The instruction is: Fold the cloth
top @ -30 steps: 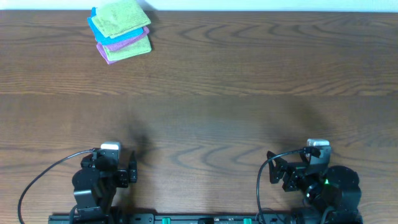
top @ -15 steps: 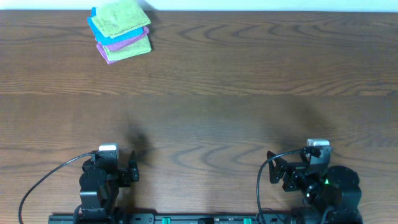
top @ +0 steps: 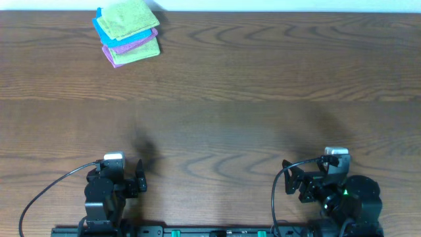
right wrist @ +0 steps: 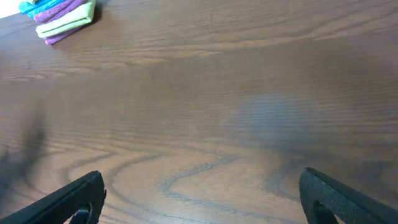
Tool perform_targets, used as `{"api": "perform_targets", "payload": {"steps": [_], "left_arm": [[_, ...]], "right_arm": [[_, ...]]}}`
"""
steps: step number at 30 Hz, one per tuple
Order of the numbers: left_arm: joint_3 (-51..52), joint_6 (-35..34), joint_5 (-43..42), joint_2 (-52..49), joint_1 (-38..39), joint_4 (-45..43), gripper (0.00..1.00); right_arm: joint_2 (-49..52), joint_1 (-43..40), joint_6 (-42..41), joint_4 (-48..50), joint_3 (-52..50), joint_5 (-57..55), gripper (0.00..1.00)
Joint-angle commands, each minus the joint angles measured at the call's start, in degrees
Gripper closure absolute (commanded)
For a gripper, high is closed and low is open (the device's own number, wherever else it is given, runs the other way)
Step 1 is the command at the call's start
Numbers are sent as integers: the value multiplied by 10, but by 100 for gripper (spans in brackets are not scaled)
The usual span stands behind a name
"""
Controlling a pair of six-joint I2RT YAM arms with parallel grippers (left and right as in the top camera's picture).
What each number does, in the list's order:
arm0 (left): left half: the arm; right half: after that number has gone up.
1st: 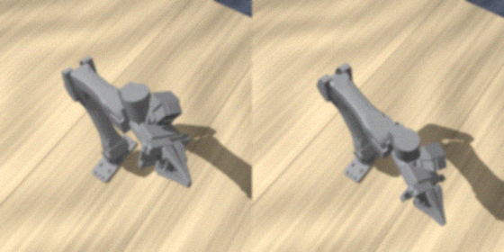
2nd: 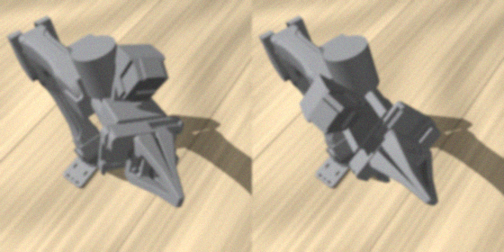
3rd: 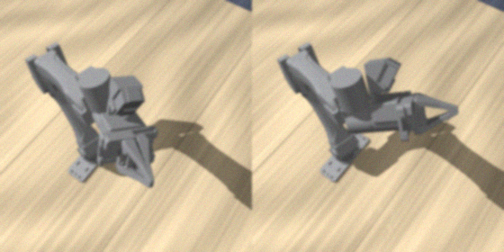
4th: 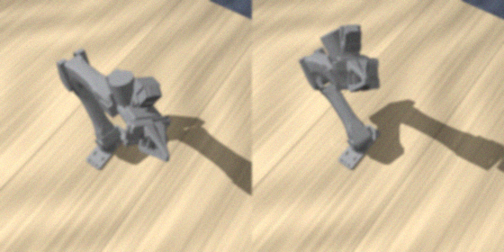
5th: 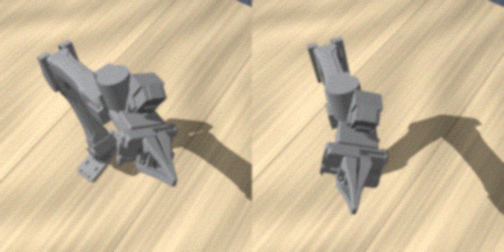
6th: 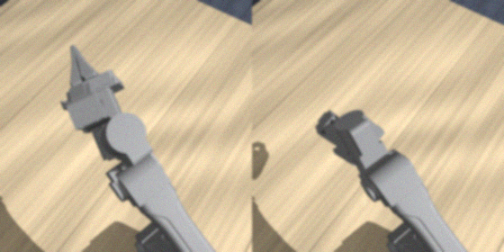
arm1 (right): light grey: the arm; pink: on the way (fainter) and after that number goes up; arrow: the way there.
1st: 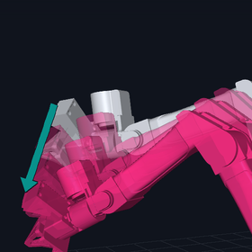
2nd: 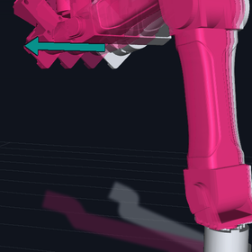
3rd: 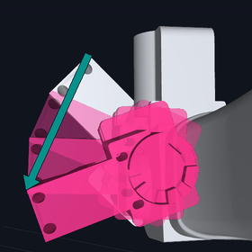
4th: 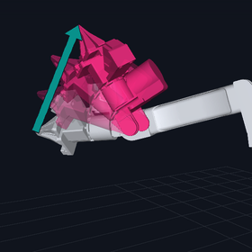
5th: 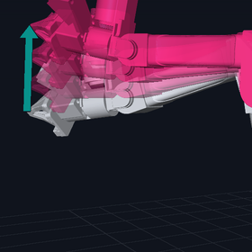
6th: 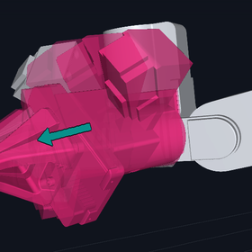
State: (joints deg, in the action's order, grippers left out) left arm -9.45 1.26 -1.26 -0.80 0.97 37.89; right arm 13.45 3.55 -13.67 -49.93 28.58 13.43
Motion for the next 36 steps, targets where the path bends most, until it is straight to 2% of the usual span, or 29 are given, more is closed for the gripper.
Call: {"api": "perform_targets", "payload": {"steps": [1,15,18,21,24,30,36], "left_arm": [[4,-6,6,6,3,5,5],[4,-6,6,6,3,5,4],[4,-6,6,6,3,5,5],[4,-6,6,6,3,5,5],[4,-6,6,6,3,5,5],[4,-6,6,6,3,5,5],[4,-6,6,6,3,5,5]], "right_arm": [[-3,-4,-9,-1,-2,-1,1],[-3,-4,-8,-6,-2,-3,1],[-6,-4,17,-13,-6,-51,1],[-24,-4,90,-11,-31,-53,1],[-56,-7,123,-5,-69,-56,1],[-109,-38,127,10,-137,-55,1],[-129,-60,140,15,-162,-55,1]]}}
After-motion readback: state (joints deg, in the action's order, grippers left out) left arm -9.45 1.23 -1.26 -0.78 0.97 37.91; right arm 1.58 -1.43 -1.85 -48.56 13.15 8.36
